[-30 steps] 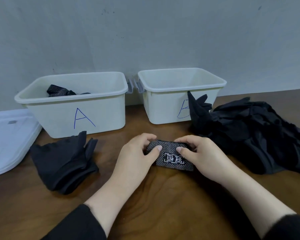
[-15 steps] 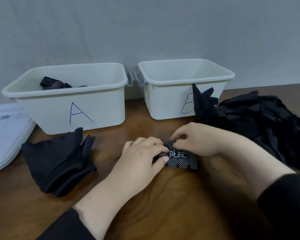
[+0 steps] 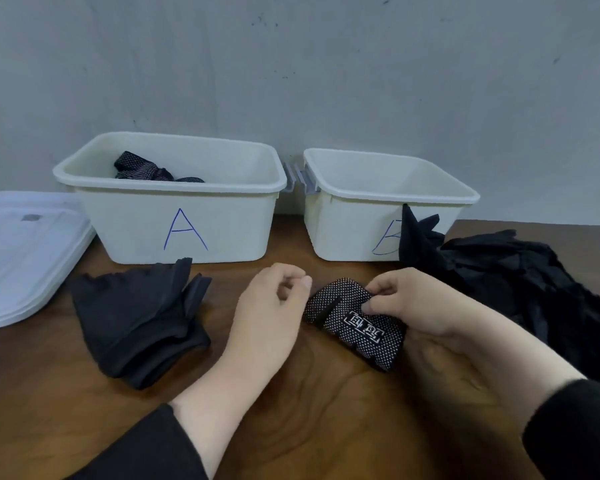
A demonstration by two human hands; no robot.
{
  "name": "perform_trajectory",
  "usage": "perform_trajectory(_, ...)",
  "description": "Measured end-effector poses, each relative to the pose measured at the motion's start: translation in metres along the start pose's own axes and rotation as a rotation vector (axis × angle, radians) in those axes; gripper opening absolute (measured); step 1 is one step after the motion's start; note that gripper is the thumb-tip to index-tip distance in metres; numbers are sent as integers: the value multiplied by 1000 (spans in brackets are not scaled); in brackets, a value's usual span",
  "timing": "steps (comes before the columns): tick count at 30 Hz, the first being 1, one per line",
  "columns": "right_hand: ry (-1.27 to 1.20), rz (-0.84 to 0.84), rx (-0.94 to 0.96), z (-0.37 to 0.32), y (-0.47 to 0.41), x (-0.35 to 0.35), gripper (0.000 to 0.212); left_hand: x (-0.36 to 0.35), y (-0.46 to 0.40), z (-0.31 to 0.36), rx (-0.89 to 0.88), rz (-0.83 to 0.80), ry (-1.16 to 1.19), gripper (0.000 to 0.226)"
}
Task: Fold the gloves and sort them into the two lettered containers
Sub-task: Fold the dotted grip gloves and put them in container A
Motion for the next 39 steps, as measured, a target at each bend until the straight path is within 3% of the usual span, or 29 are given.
perform_trajectory(4, -256, 177, 29, -4, 22, 4, 4, 2, 4, -2, 260, 56, 353, 16)
perform_trajectory(9, -434, 270, 46, -23, 38, -5, 5, -17, 18, 9, 546, -128, 824, 25)
perform_trajectory(15, -545, 287, 40, -39, 47, -20, 18, -11, 20, 27, 636, -241, 1099, 26)
perform_trajectory(18, -643, 227, -2, -41, 48, -25, 29, -4, 19, 30, 631, -243, 1092, 22)
perform_trajectory(22, -920, -28, -50, -47, 52, -35, 27, 7, 15, 38, 559, -269, 997, 20)
perform_trajectory(26, -949, -45, -14, -54, 55, -31, 26, 14, 11, 40, 453, -280, 828, 21)
perform_trajectory(31, -941, -61, 10, -60, 56, -28, 27, 20, 3, 37, 437, -293, 787, 27)
perform_trajectory(34, -964, -52, 20, -65, 54, -22, 29, 33, -7, 35, 382, -194, 701, 39)
perform_trajectory(39, -952, -52, 81, -87, 50, 0, 29, 86, -28, 50, 126, 76, 465, 16)
Point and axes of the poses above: each hand's wrist, its own y-axis away from the middle knuckle, its own x-axis out of the back of the hand, z = x × y, the point moved 4 cm from there along -y, towards the middle knuckle, and after that the axes turned 1 degree about y, right-handed, at the moved point
